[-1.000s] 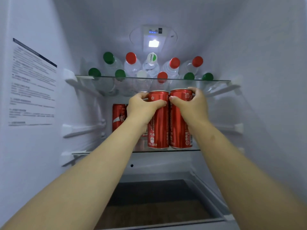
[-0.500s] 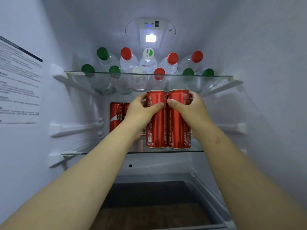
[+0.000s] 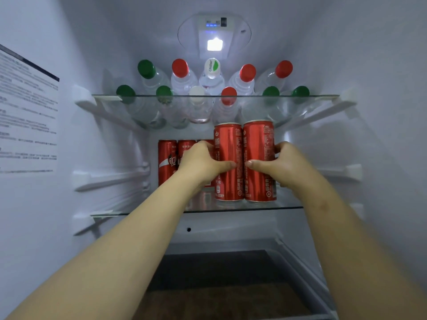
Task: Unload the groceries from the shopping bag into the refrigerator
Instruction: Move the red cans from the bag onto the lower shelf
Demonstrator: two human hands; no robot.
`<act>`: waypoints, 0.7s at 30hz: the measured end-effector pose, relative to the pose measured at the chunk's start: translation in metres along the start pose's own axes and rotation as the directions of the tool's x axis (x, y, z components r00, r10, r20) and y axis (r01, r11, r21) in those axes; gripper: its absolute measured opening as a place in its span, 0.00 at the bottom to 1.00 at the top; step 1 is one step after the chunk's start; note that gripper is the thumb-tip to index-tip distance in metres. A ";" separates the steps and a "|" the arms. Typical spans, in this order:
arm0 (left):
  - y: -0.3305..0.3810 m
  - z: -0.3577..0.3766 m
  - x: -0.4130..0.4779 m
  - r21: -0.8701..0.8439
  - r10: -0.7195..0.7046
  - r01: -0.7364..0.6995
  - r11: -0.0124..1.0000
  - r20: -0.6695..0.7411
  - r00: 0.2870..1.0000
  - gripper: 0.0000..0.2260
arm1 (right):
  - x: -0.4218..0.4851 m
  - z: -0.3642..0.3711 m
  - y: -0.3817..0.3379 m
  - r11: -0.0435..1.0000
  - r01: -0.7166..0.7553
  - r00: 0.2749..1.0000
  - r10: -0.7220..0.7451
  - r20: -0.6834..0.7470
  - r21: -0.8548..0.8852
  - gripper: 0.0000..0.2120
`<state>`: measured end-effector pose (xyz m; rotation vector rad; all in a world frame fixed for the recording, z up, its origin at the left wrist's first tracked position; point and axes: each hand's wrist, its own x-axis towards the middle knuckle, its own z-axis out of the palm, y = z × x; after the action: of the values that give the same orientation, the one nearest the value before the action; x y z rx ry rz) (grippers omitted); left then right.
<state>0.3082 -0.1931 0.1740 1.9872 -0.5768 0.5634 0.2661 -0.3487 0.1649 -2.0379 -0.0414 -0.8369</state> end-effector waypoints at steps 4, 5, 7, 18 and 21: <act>-0.003 0.008 0.018 0.056 -0.018 0.016 0.998 0.037 0.999 0.20 | 0.014 0.005 0.004 0.999 -0.031 1.000 0.031 -0.003 -0.027 0.26; -0.004 0.010 0.024 0.079 -0.027 0.024 0.997 0.043 0.999 0.20 | 0.018 0.006 0.005 0.998 -0.039 0.999 0.039 -0.006 -0.041 0.26; -0.005 0.015 0.036 0.140 -0.051 0.042 0.989 0.059 0.997 0.20 | 0.025 0.009 0.007 0.996 -0.063 0.998 0.062 -0.015 -0.060 0.26; -0.014 0.035 0.081 0.352 -0.056 0.000 0.936 0.152 0.987 0.17 | 0.069 0.026 0.024 0.976 -0.165 0.986 0.165 -0.013 -0.139 0.30; -0.016 0.042 0.091 0.396 -0.060 -0.010 0.918 0.165 0.984 0.16 | 0.082 0.029 0.030 0.971 -0.193 0.981 0.195 0.001 -0.144 0.31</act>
<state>0.3955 -0.2381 0.1997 2.4441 -0.5753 0.5236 0.3547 -0.3669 0.1795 -2.1421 0.2126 -0.7193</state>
